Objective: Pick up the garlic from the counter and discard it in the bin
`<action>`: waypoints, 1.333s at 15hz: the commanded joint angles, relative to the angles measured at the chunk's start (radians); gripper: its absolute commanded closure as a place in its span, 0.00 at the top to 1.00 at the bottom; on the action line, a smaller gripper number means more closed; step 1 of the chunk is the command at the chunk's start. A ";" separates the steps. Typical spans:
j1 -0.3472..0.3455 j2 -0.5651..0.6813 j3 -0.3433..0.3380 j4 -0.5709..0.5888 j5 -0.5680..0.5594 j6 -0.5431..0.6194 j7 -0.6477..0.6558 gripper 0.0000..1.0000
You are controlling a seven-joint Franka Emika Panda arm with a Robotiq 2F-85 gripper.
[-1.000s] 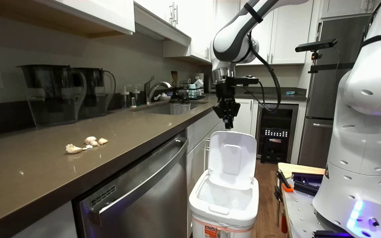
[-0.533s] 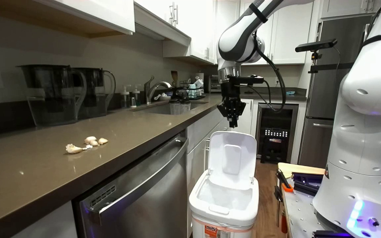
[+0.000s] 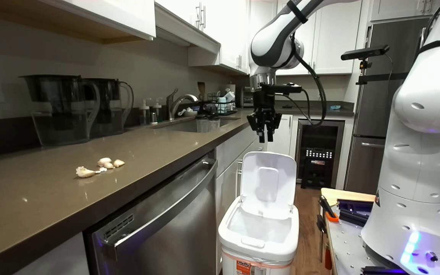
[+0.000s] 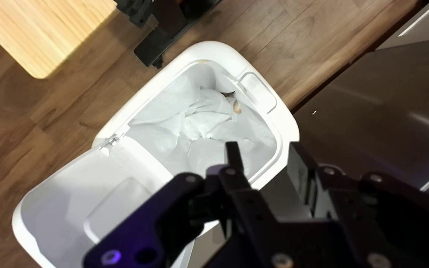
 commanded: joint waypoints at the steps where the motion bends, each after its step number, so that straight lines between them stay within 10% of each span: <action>1: 0.022 0.018 0.023 0.044 0.004 -0.029 0.001 0.68; 6: 0.085 0.052 0.072 0.125 -0.008 -0.014 -0.022 0.99; 20: 0.257 0.539 0.191 0.785 0.012 -0.097 -0.332 1.00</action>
